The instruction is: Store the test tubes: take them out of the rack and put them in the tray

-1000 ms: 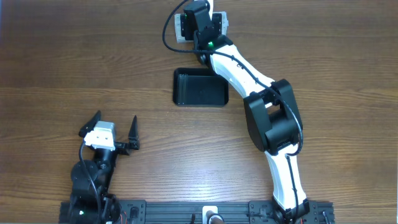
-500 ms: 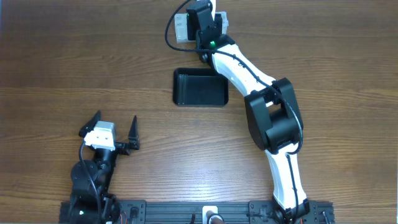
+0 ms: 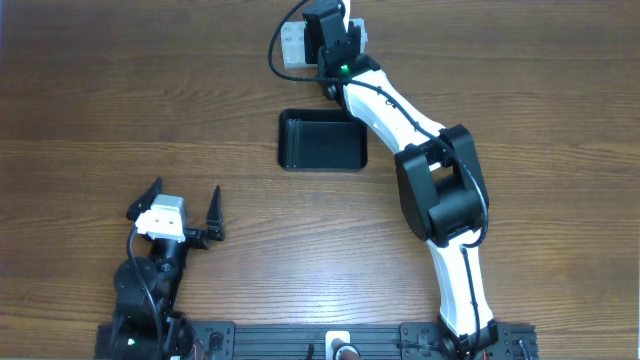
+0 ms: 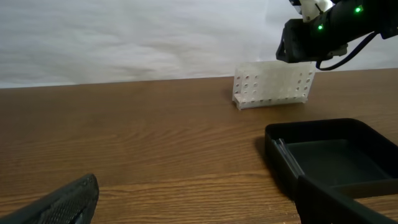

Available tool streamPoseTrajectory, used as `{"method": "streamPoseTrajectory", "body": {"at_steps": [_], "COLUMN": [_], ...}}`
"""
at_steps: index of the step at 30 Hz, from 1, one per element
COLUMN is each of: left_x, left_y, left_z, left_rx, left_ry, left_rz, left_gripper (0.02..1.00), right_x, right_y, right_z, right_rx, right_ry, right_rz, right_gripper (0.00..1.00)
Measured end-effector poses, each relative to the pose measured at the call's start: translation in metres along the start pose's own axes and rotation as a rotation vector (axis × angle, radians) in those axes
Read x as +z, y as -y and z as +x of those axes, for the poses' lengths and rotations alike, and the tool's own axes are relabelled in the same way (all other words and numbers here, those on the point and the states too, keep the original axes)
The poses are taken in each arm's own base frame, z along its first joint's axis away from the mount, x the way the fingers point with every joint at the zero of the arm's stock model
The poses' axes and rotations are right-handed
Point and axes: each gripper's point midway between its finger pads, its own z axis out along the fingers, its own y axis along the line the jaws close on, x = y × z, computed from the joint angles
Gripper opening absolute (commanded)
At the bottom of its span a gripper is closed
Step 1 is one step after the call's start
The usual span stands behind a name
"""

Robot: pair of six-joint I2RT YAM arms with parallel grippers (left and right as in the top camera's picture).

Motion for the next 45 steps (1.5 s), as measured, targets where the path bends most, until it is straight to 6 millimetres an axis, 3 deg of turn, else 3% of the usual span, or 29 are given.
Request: {"method": "streamPoseTrajectory", "body": {"at_steps": [15, 39, 42, 45], "left_x": [0.000, 0.000, 0.000, 0.000], "left_y": [0.000, 0.000, 0.000, 0.000], "left_z": [0.000, 0.000, 0.000, 0.000], "left_rx": [0.000, 0.000, 0.000, 0.000], "left_ry": [0.000, 0.000, 0.000, 0.000], "left_rz": [0.000, 0.000, 0.000, 0.000], "left_gripper": [1.000, 1.000, 1.000, 1.000], "right_x": [0.000, 0.000, -0.004, -0.018], "right_y": [0.000, 0.000, 0.000, 0.001], "right_z": [0.001, 0.000, -0.006, -0.026], "right_rx": [-0.002, -0.001, -0.002, 0.005], "right_ry": [-0.004, 0.000, 0.010, 0.044], "right_rz": [0.001, 0.000, -0.002, -0.010], "right_gripper": [0.218, 0.141, 0.139, 0.134]}}
